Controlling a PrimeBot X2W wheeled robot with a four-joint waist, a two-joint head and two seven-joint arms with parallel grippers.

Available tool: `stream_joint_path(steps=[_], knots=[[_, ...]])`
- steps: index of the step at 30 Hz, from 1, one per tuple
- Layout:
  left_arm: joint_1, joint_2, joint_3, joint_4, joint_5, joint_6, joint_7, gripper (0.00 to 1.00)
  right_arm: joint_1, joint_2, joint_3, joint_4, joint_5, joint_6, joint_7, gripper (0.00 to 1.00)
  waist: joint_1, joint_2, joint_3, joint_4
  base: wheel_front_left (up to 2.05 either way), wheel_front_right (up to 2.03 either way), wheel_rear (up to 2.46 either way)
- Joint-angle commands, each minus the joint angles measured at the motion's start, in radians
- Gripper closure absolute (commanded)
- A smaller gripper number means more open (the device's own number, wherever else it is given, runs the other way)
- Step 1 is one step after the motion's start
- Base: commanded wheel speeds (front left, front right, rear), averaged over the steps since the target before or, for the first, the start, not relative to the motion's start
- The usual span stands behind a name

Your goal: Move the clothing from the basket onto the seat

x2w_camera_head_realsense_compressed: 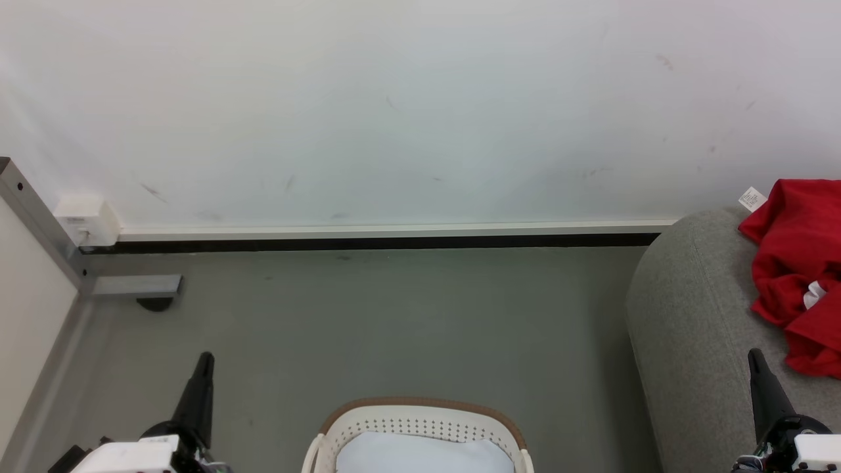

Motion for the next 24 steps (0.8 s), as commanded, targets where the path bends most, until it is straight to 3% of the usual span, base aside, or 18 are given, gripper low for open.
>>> stream_joint_path(steps=[1, 24], knots=[[-0.009, 0.002, 0.002, 0.0, -0.014, -0.004, 0.003, 1.0, -0.012, 0.002, -0.004, 0.002, -0.004, -0.002, 0.006, 1.0, 0.0001, 0.0, 0.0, 0.0, 0.0, 0.0, 0.0], [-0.009, 0.002, 0.002, 0.0, -0.014, -0.004, 0.003, 1.0, -0.013, 0.004, -0.006, 0.002, -0.007, -0.002, 0.006, 1.0, 0.0001, 0.0, 0.0, 0.0, 0.0, 0.0, 0.0]])
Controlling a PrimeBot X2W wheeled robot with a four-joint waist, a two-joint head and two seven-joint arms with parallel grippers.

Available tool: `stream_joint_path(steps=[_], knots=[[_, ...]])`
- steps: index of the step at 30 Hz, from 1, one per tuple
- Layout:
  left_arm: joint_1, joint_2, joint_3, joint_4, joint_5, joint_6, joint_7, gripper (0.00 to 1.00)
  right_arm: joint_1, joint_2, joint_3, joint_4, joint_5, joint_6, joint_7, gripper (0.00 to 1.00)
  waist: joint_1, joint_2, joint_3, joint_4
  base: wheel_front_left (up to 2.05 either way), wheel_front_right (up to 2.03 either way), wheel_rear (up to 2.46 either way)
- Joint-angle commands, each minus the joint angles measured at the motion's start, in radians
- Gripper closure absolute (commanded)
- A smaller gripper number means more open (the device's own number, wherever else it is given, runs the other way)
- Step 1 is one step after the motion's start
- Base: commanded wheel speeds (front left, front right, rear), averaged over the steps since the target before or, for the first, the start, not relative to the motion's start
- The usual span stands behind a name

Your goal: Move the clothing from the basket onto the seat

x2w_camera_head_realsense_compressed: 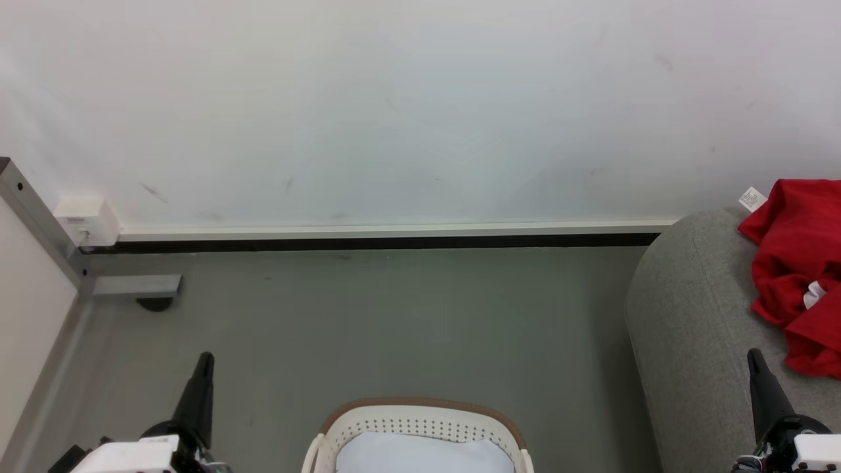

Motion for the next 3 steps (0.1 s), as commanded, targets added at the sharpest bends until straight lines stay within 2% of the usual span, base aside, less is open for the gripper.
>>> stream_joint_path(steps=[1, 3], knots=[[-0.009, 0.002, 0.002, 0.0, -0.014, -0.004, 0.003, 1.0, -0.012, 0.002, -0.005, 0.002, -0.006, -0.002, 0.002, 1.0, 0.0001, -0.0001, 0.0, 0.0, 0.0, 0.0, 0.0], [-0.009, 0.002, 0.002, 0.0, -0.014, -0.003, 0.003, 1.0, -0.012, 0.002, -0.005, 0.002, -0.006, -0.002, 0.002, 1.0, 0.0001, -0.0001, 0.0, 0.0, 0.0, 0.0, 0.0]])
